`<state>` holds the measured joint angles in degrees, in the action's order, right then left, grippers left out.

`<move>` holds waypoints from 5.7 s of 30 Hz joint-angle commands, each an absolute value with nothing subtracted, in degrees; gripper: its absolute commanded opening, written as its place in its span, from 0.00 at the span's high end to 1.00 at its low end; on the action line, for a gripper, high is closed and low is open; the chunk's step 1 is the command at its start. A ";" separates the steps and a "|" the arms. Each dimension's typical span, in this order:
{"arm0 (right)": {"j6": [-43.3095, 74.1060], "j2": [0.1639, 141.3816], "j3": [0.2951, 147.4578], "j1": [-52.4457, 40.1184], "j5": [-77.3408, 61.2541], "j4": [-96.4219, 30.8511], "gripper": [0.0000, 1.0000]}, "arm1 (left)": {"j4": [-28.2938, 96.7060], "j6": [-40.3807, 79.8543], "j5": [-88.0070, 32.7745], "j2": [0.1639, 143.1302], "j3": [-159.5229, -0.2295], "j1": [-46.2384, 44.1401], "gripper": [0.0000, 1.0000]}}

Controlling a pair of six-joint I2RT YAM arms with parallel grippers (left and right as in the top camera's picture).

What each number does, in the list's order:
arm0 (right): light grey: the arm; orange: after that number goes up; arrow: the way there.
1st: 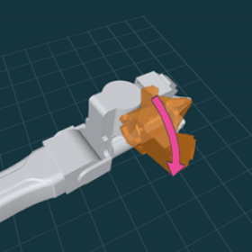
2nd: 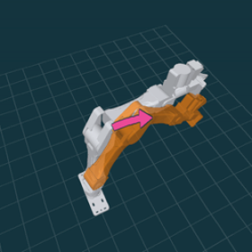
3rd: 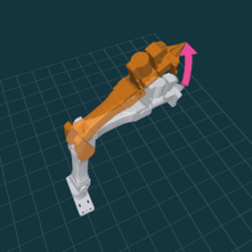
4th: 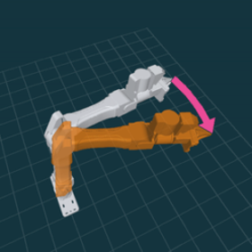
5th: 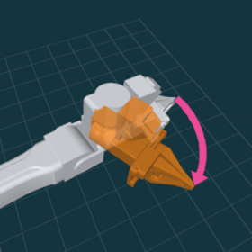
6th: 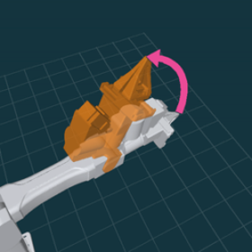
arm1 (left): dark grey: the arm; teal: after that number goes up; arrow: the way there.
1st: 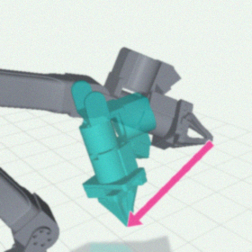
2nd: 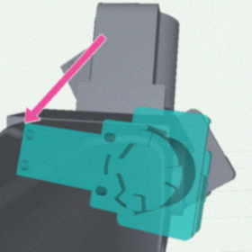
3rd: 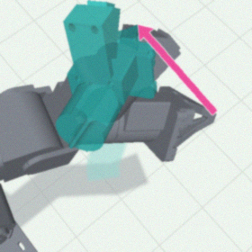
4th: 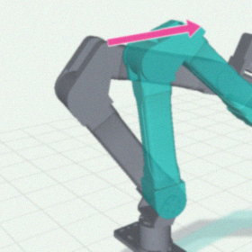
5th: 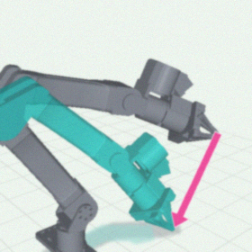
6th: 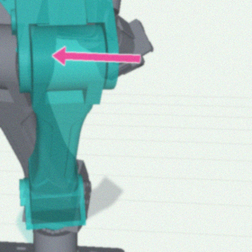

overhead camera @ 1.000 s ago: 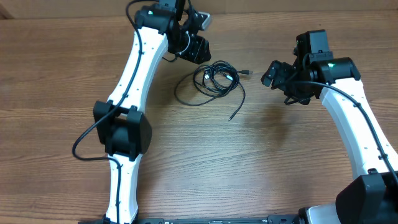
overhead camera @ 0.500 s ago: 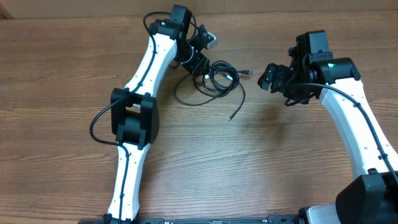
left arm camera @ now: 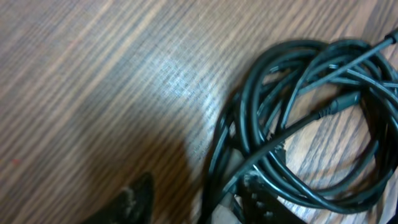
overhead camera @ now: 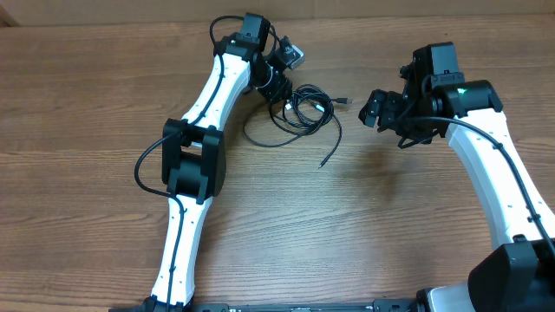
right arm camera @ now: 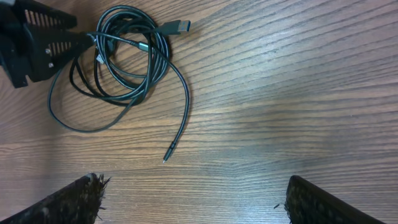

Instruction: Untangle cables

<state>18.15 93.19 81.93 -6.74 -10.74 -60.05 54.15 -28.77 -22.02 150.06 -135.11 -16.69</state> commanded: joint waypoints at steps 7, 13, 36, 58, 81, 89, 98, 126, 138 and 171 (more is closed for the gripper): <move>17.72 93.34 81.38 -6.79 -11.88 -59.86 0.08 | 54.50 -25.43 -22.09 151.57 -133.99 -16.95 0.96; 17.69 93.34 81.38 -6.79 -15.73 -58.04 0.08 | 59.66 -14.46 -19.97 147.30 -137.95 -16.80 0.96; 17.67 93.34 81.38 -9.34 -26.09 -47.99 0.08 | 63.40 0.36 -30.09 111.24 -144.07 -19.84 0.96; 18.35 93.89 81.36 -14.79 -25.63 -45.04 0.08 | 30.22 9.87 -18.87 92.64 -144.14 -19.86 0.96; 23.88 93.89 81.38 -15.64 -18.55 -47.09 0.08 | 57.63 5.43 -17.54 100.36 -143.28 -19.90 0.96; 30.44 93.89 81.38 -12.08 -7.25 -55.16 0.04 | 64.82 4.64 -17.69 113.78 -143.26 -19.92 0.96; 28.45 93.89 81.38 -2.02 -7.38 -61.73 0.01 | 63.75 2.35 -22.55 125.67 -143.26 -23.40 0.96; 19.40 93.89 81.38 13.52 -15.70 -63.46 0.00 | 66.43 4.75 -21.67 131.74 -143.50 -24.51 0.09; 19.38 93.89 81.38 13.52 -15.73 -63.26 0.00 | 75.05 8.27 -3.95 131.90 -135.04 -21.71 0.14; 17.65 93.93 81.38 10.55 -15.53 -62.08 0.00 | 61.78 1.91 -11.07 131.90 -105.32 -11.09 0.66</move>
